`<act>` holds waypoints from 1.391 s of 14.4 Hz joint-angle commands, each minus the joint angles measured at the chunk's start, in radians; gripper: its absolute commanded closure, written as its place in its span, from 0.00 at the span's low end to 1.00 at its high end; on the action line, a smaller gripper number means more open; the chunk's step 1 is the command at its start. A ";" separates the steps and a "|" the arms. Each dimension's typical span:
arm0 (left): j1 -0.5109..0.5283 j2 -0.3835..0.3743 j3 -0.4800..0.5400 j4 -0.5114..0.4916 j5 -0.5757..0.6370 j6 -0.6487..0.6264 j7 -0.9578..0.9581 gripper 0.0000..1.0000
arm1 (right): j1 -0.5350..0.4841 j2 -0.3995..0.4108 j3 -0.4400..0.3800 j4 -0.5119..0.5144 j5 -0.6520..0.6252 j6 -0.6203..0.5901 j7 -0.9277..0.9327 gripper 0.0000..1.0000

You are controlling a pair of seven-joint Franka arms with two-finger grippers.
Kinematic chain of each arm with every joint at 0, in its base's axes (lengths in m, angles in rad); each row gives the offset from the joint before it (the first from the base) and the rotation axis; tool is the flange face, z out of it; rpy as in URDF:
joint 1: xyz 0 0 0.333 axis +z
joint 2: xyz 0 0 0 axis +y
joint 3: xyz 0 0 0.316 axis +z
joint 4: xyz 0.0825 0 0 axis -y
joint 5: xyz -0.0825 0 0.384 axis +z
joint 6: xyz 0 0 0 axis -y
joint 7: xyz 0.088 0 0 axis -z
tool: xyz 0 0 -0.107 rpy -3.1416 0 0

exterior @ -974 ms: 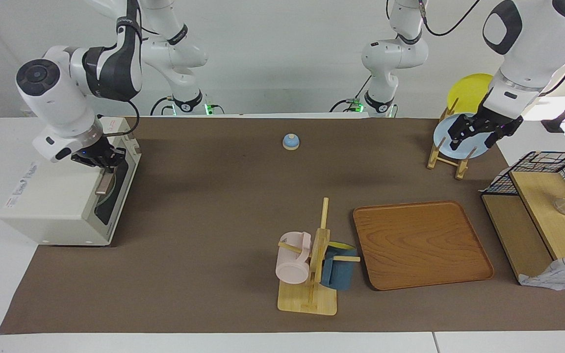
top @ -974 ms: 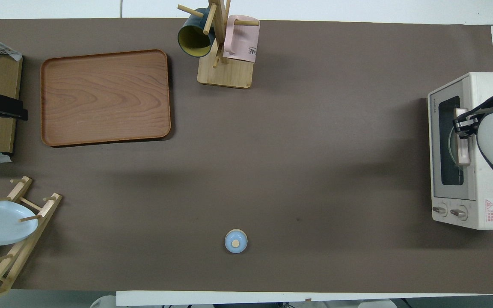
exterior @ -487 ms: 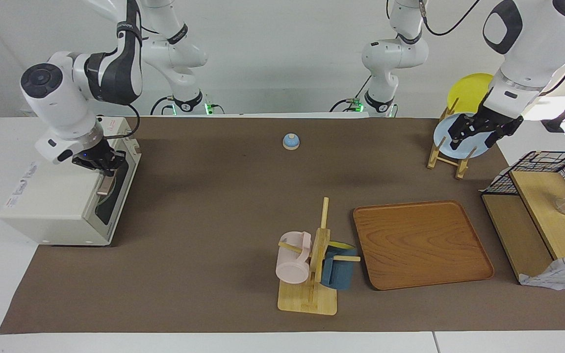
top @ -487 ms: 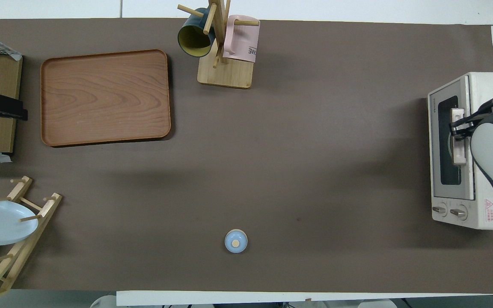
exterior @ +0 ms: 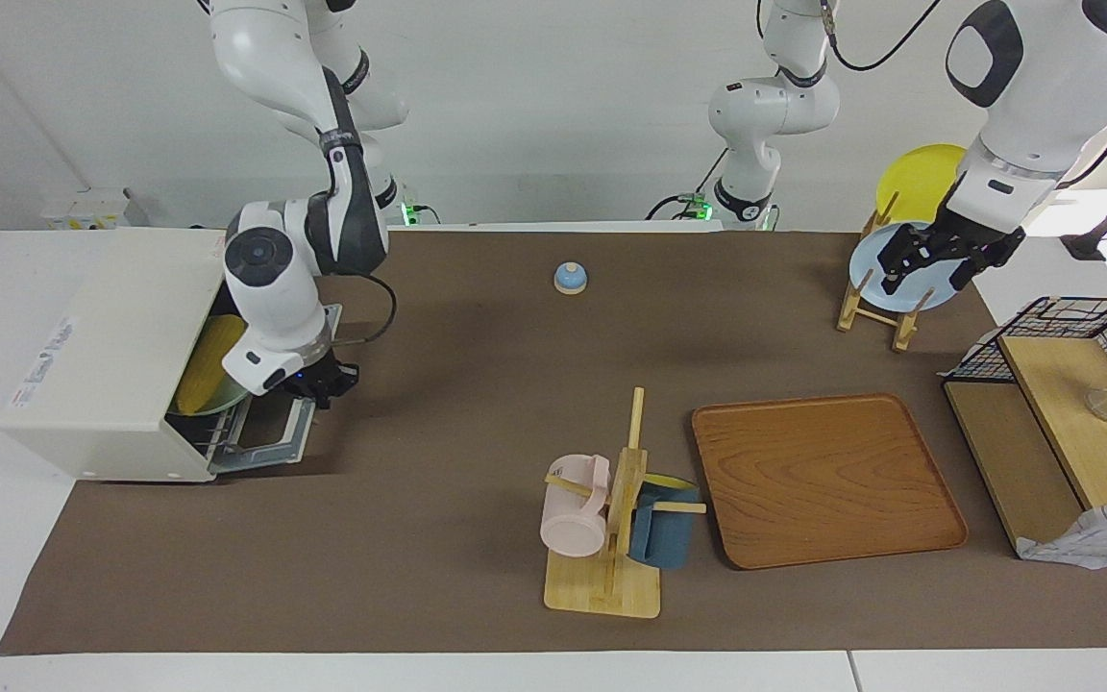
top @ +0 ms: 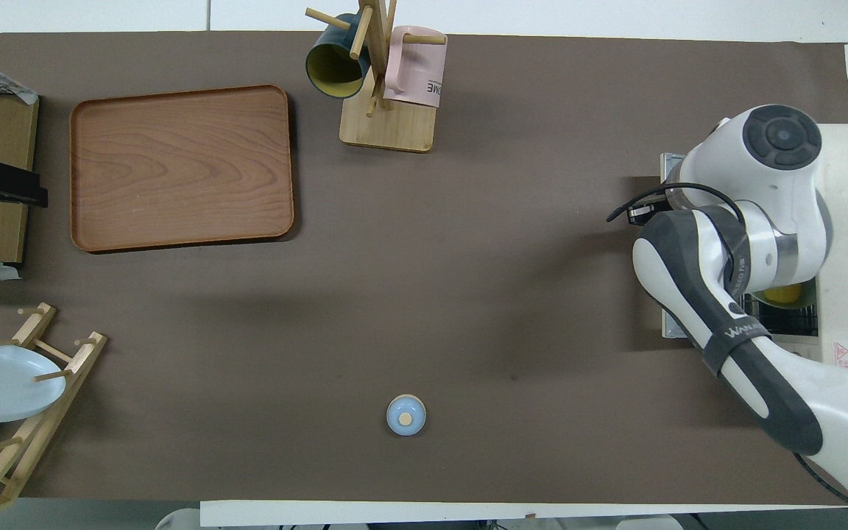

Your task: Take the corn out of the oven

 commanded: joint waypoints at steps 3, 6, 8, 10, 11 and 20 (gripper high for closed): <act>0.002 -0.008 0.004 -0.013 -0.016 0.011 0.017 0.00 | 0.036 -0.017 0.001 0.098 0.155 -0.065 0.073 0.54; 0.002 -0.008 0.003 -0.013 -0.016 0.011 0.017 0.00 | -0.053 -0.086 -0.002 0.095 0.155 -0.188 0.074 0.36; 0.002 -0.008 0.004 -0.013 -0.016 0.011 0.017 0.00 | -0.116 -0.100 -0.003 0.094 0.157 -0.269 0.076 0.33; 0.002 -0.008 0.004 -0.013 -0.016 0.011 0.017 0.00 | -0.172 -0.114 -0.003 0.063 0.155 -0.273 0.071 0.33; 0.002 -0.008 0.003 -0.013 -0.016 0.011 0.017 0.00 | -0.185 -0.117 -0.003 0.051 0.157 -0.267 0.071 0.34; 0.002 -0.008 0.004 -0.013 -0.016 0.011 0.017 0.00 | -0.191 -0.120 -0.003 -0.078 0.155 -0.087 0.007 0.61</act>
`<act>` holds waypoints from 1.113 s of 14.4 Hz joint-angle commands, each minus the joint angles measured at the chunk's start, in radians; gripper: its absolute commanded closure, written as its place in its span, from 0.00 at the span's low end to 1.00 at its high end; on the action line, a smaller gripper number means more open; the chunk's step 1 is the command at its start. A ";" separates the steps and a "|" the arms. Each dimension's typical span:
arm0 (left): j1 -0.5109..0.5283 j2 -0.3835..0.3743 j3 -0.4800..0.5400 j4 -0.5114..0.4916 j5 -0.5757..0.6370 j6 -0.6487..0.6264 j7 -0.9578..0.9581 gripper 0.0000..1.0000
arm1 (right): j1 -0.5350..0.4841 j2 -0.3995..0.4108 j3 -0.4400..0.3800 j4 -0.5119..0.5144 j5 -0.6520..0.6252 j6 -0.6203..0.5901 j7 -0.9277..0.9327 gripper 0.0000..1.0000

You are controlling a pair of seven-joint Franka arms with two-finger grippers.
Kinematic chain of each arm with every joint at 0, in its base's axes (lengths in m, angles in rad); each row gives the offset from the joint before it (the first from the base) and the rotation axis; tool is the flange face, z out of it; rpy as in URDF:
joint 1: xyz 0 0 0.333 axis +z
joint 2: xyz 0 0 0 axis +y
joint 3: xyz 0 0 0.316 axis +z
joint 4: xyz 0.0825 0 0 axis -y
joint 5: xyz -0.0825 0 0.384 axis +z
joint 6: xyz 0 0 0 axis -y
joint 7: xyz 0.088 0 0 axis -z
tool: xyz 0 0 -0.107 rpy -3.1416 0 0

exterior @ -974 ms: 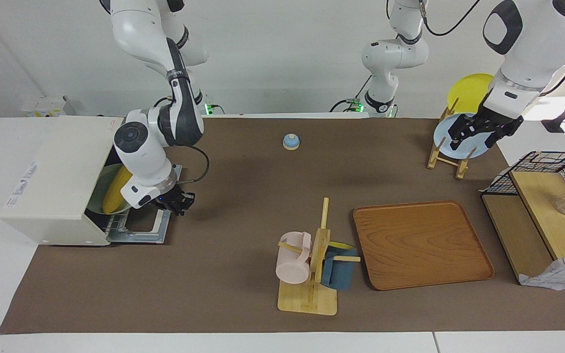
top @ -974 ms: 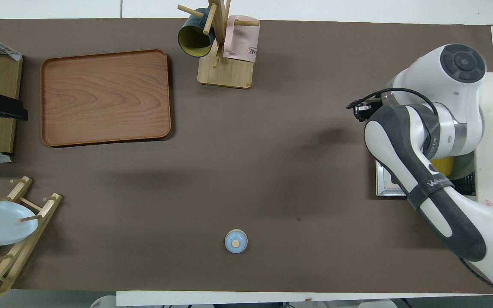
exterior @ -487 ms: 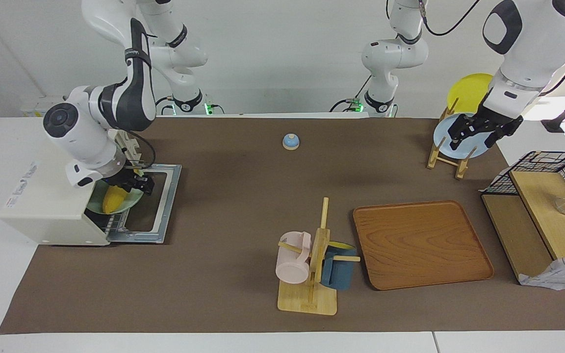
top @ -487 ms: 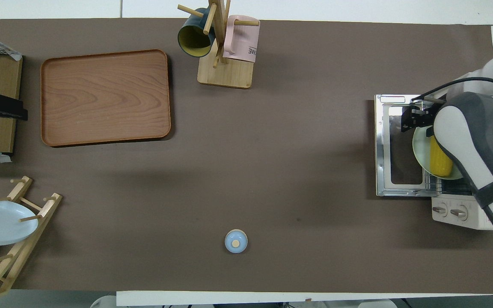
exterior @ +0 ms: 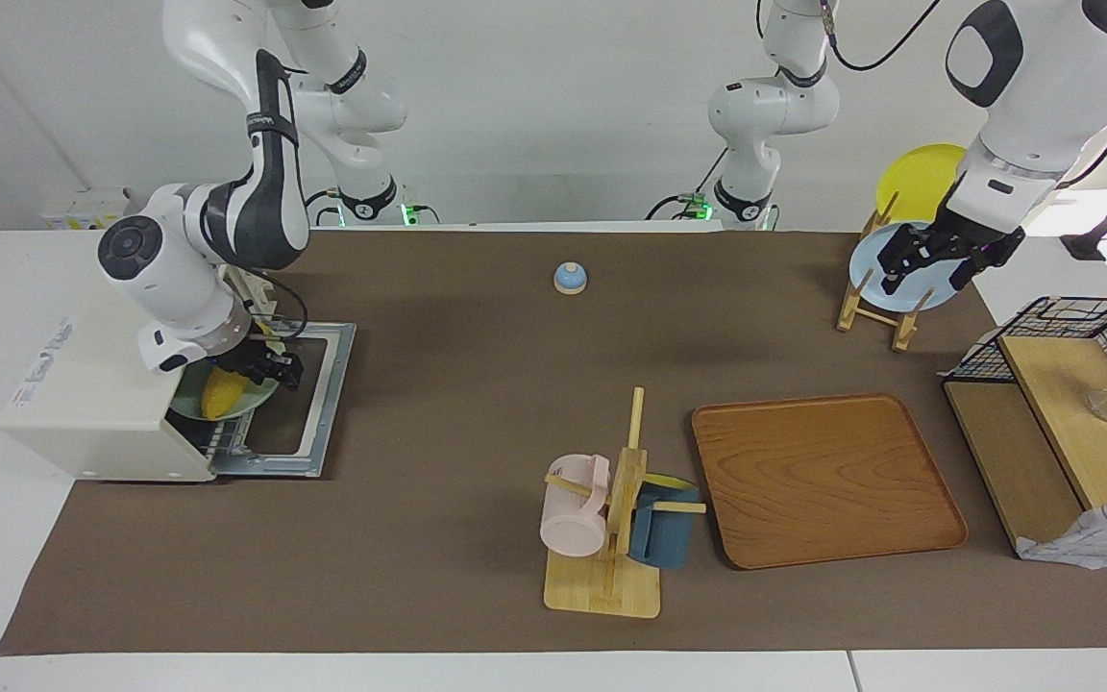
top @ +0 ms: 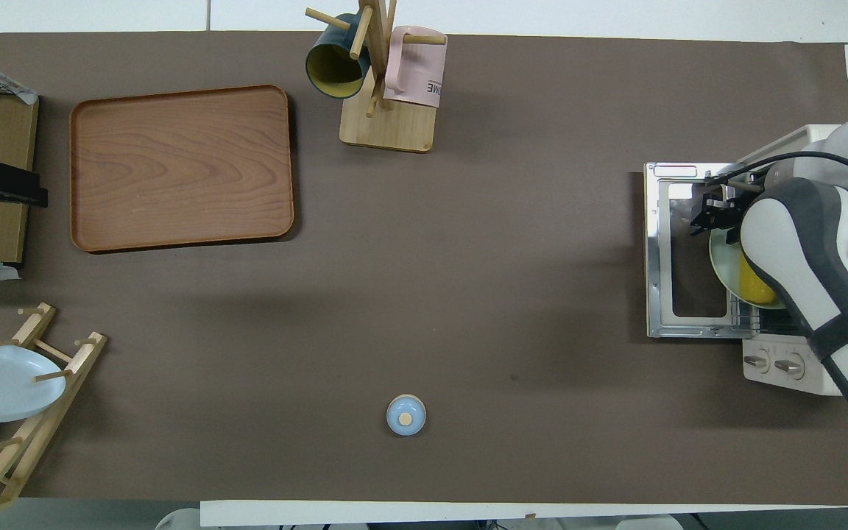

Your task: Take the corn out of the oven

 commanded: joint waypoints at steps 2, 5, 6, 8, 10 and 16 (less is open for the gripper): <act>0.002 -0.008 0.004 -0.013 -0.016 0.011 0.017 0.00 | 0.004 -0.019 0.003 -0.049 -0.033 0.027 -0.061 0.98; 0.002 -0.008 0.003 -0.013 -0.016 0.011 0.017 0.00 | 0.121 0.003 0.005 0.045 -0.118 -0.089 -0.004 1.00; 0.002 -0.008 0.003 -0.013 -0.016 0.011 0.017 0.00 | 0.166 0.016 0.006 0.108 -0.119 -0.144 0.055 1.00; 0.002 -0.008 0.004 -0.013 -0.016 0.011 0.017 0.00 | 0.308 0.058 0.006 0.255 -0.119 -0.255 0.213 1.00; 0.002 -0.008 0.003 -0.013 -0.016 0.011 0.017 0.00 | 0.459 0.143 0.008 0.412 -0.104 -0.303 0.432 1.00; 0.002 -0.008 0.003 -0.013 -0.016 0.011 0.017 0.00 | 0.784 0.558 0.011 0.856 -0.012 -0.276 0.896 1.00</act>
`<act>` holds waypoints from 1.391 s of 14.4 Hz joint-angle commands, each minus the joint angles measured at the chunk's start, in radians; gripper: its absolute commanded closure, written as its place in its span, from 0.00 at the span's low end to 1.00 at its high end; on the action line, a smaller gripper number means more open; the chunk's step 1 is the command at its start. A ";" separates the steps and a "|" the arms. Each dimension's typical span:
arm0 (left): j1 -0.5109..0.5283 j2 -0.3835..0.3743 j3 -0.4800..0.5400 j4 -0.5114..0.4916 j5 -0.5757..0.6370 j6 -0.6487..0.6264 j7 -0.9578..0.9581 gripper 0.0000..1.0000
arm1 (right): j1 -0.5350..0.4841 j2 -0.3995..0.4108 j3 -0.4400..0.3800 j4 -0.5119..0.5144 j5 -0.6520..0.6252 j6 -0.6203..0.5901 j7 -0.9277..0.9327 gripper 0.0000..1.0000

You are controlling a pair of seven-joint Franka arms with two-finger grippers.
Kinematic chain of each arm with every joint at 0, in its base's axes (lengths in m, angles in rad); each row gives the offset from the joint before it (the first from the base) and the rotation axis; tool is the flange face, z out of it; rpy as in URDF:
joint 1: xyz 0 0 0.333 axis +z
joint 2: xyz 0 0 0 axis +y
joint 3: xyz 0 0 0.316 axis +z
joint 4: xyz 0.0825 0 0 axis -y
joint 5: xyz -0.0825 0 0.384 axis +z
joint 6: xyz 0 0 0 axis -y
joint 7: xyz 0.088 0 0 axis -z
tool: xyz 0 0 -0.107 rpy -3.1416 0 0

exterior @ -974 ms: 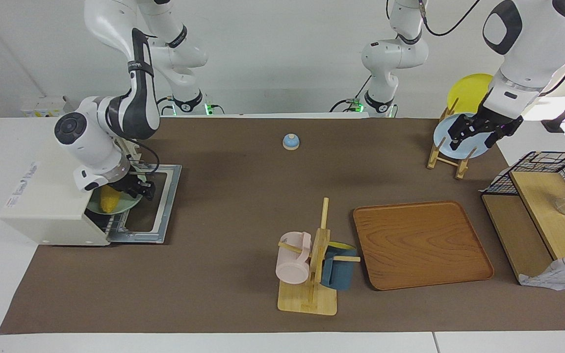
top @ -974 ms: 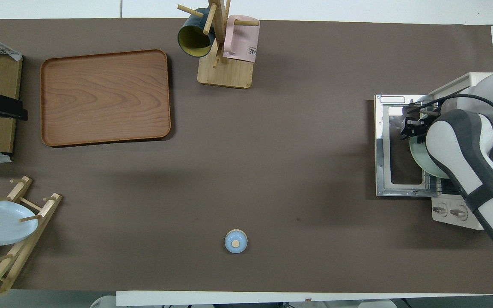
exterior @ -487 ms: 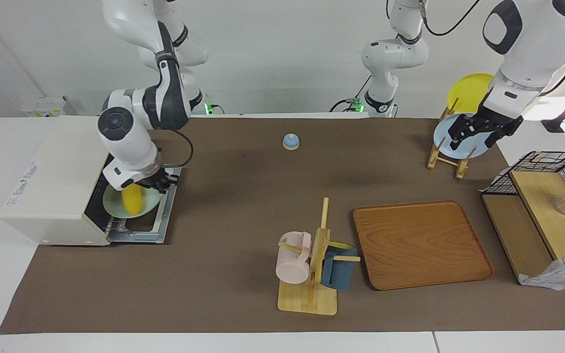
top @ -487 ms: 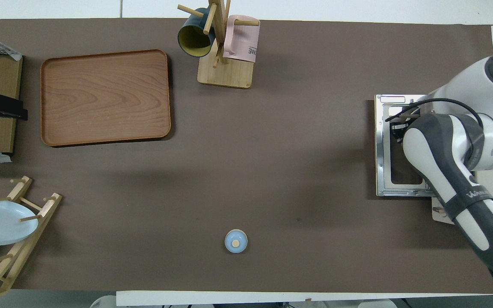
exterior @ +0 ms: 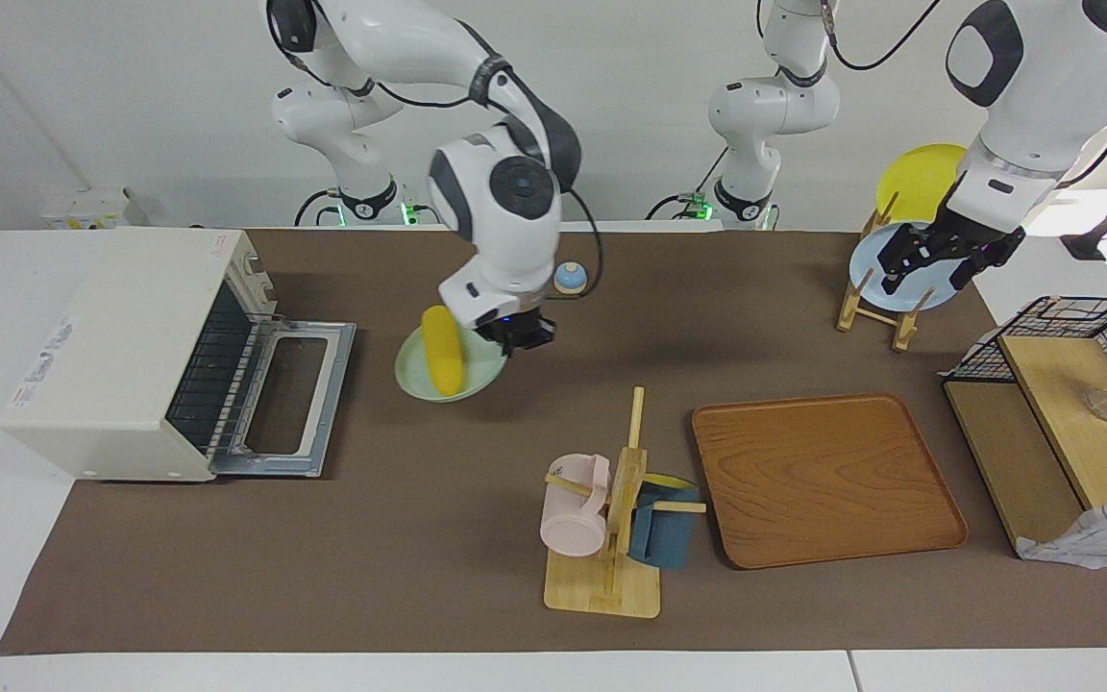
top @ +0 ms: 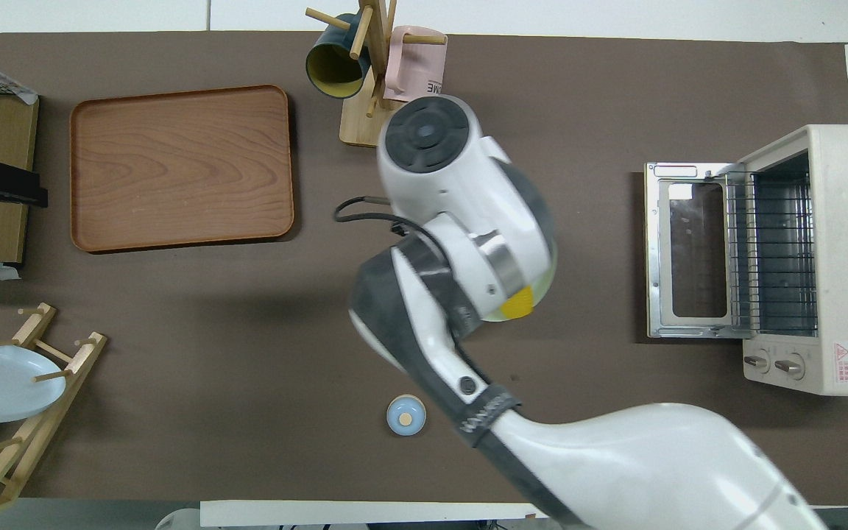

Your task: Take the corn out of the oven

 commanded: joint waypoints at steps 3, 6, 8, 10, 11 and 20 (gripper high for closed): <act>-0.013 -0.008 0.003 -0.011 -0.016 -0.001 -0.007 0.00 | 0.038 0.160 0.005 0.174 0.033 0.082 0.069 0.61; -0.059 -0.050 -0.010 -0.106 -0.024 0.026 -0.042 0.00 | -0.006 0.087 -0.021 0.188 0.017 -0.018 0.034 0.56; -0.188 -0.110 -0.014 -0.311 -0.077 0.229 -0.175 0.00 | -0.116 -0.023 -0.024 0.102 0.016 -0.053 -0.104 0.59; -0.388 -0.027 -0.013 -0.410 -0.077 0.491 -0.490 0.00 | -0.233 -0.195 -0.024 -0.171 0.013 -0.006 -0.287 0.74; -0.468 0.054 -0.013 -0.399 -0.076 0.570 -0.610 0.00 | -0.285 -0.281 -0.024 -0.320 0.013 0.081 -0.384 0.82; -0.734 0.397 -0.013 -0.252 -0.084 0.796 -0.829 1.00 | -0.548 -0.305 -0.026 -0.682 -0.083 0.393 -0.698 1.00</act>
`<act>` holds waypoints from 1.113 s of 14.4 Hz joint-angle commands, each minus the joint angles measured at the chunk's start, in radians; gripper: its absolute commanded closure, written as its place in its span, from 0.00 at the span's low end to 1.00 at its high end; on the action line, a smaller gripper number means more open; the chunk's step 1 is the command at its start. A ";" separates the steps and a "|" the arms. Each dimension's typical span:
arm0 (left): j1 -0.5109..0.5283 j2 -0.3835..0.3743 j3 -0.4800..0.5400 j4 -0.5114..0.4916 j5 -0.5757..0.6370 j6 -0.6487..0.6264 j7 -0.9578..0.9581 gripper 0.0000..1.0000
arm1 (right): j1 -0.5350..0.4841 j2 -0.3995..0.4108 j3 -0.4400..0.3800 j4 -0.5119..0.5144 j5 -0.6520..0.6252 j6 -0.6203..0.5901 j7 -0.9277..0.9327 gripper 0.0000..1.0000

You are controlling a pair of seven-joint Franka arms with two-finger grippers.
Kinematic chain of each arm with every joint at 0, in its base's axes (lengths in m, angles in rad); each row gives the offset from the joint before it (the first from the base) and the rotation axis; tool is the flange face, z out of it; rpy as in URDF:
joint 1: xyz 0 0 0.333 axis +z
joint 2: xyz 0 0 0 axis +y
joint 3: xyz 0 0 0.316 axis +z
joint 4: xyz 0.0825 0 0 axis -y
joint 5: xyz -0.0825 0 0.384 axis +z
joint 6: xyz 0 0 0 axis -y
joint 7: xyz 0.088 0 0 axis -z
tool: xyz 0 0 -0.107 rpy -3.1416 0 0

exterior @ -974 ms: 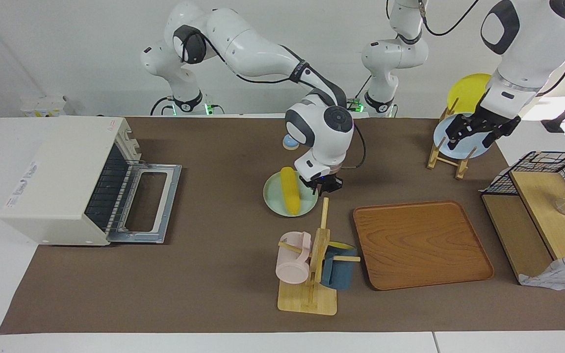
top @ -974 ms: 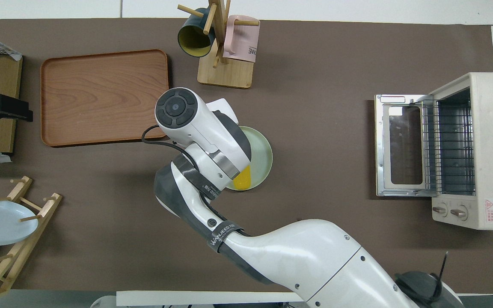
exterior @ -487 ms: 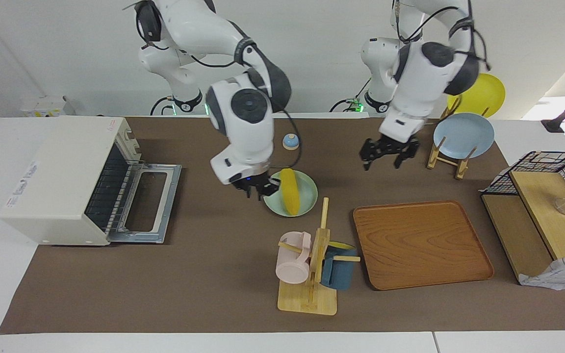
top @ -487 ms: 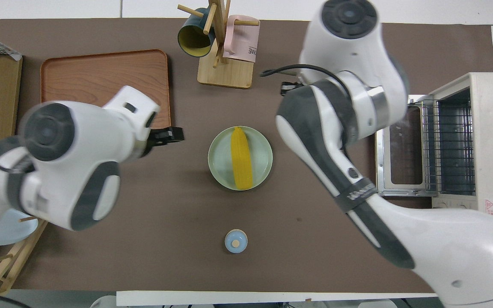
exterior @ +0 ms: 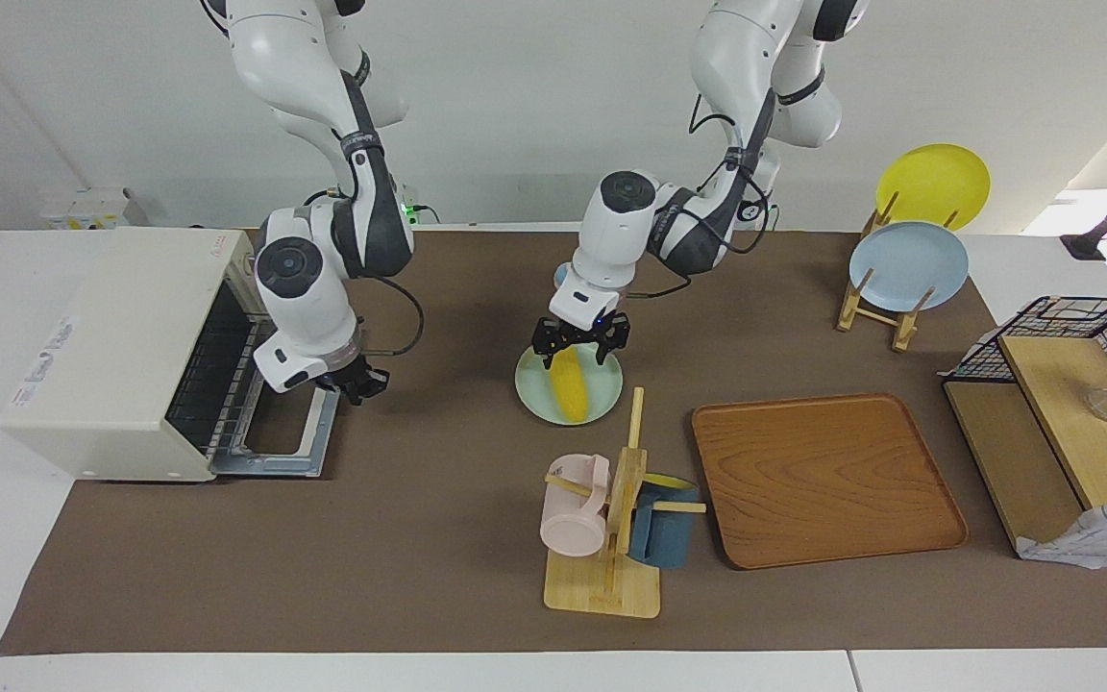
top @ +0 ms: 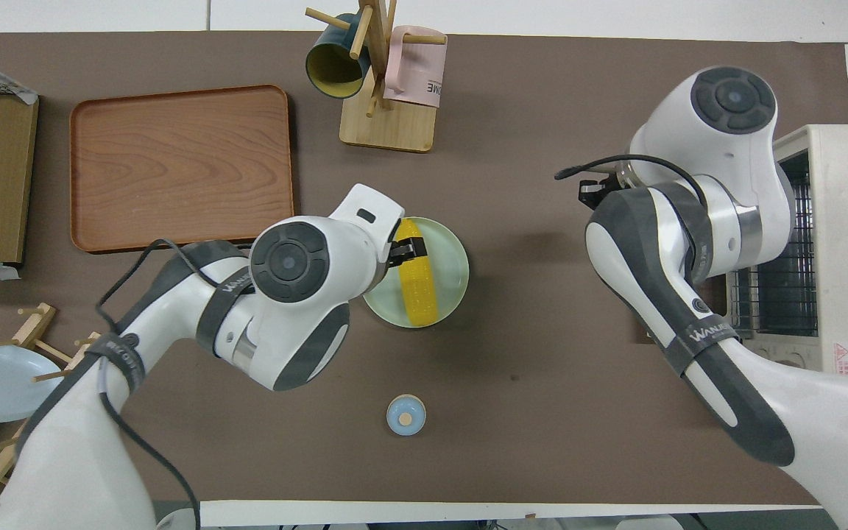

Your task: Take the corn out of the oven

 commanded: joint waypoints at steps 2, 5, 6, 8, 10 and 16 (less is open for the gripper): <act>0.013 0.027 0.023 0.041 0.000 -0.032 0.050 1.00 | -0.020 0.021 0.016 -0.014 -0.023 0.046 -0.016 1.00; 0.095 -0.002 0.030 0.138 0.000 -0.246 0.167 1.00 | -0.020 0.020 0.016 -0.019 -0.040 0.046 -0.019 1.00; 0.159 -0.039 0.032 0.132 0.000 -0.293 0.238 1.00 | -0.023 0.021 0.016 -0.013 -0.092 0.032 -0.029 1.00; 0.322 -0.048 0.032 0.105 0.000 -0.310 0.460 1.00 | -0.024 0.020 0.016 0.025 -0.169 -0.044 -0.044 1.00; 0.495 -0.030 0.032 0.091 0.002 -0.275 0.695 1.00 | -0.024 0.018 0.016 0.109 -0.200 -0.174 -0.111 1.00; 0.616 -0.024 0.032 0.100 0.103 -0.215 0.776 0.00 | -0.147 -0.066 0.016 0.249 -0.197 -0.380 -0.320 0.93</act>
